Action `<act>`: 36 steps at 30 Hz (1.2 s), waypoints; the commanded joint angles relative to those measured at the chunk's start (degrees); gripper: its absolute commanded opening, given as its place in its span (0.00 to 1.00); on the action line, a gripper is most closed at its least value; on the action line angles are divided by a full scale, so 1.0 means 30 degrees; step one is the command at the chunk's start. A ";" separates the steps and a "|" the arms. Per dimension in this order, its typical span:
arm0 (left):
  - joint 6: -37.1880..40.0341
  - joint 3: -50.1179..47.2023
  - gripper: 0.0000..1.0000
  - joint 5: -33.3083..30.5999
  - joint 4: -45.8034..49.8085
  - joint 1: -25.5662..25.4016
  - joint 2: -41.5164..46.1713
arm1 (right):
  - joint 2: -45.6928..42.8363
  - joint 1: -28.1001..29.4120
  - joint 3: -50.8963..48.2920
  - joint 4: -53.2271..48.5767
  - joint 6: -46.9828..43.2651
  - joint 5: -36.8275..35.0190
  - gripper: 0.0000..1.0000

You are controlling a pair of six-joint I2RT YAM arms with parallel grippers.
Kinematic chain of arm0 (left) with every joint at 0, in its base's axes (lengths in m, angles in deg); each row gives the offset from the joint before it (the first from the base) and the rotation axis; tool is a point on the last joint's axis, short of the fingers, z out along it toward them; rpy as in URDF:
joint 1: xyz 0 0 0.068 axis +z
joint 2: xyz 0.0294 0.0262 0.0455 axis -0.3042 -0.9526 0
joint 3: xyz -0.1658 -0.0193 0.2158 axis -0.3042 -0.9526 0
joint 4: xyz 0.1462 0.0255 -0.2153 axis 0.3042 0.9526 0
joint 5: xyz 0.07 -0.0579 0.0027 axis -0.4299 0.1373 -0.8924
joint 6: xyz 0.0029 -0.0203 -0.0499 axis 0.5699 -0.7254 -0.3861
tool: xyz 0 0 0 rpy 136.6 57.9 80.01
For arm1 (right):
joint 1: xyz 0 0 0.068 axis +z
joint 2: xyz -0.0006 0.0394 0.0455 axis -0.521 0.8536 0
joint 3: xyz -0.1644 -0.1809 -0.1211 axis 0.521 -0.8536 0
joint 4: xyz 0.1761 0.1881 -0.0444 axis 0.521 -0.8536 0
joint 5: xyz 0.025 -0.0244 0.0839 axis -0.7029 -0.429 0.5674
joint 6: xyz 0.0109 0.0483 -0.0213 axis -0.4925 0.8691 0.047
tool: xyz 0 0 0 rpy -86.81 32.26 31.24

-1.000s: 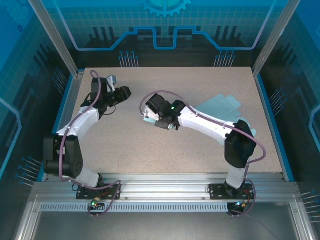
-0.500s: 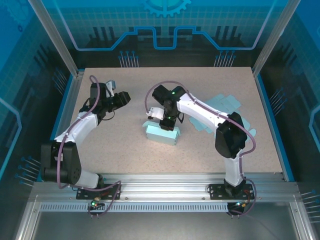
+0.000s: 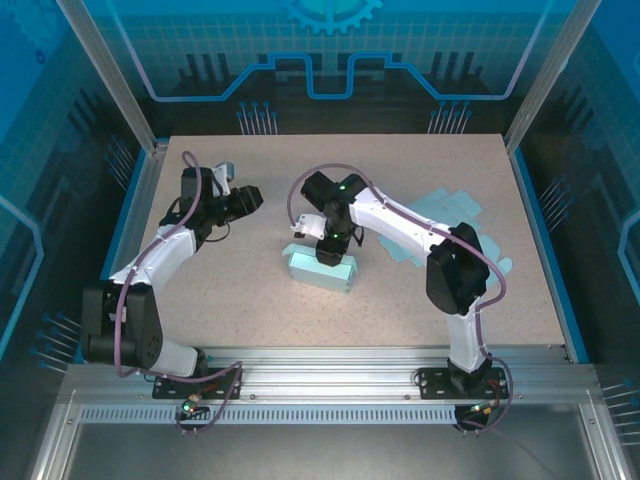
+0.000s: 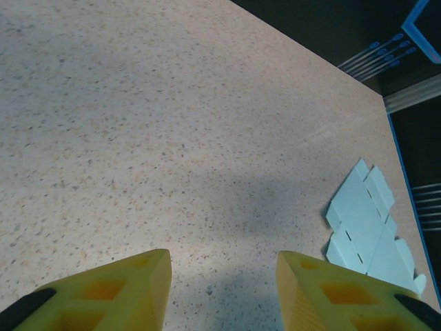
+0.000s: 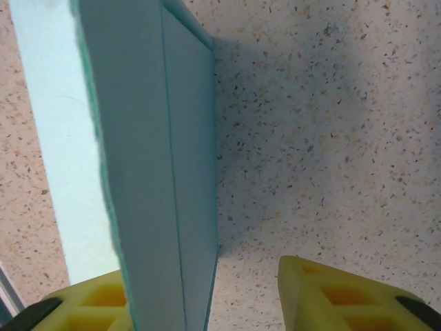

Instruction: Fold the paper box

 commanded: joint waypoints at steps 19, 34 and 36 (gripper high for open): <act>1.3552 0.3842 0.46 0.7178 1.0070 0.0152 0.1235 | -0.5639 0.0530 -0.2032 0.3637 0.2976 -0.0004 0.58; 1.1308 0.4199 0.46 -0.0051 1.5730 -0.4303 0.3301 | -1.4509 0.0321 -0.9851 0.3684 1.8802 -0.6297 0.56; 1.1554 0.4139 0.46 -0.0596 1.5698 -0.4731 0.2965 | -1.5717 0.0344 -1.1197 0.4024 2.0008 -0.5928 0.54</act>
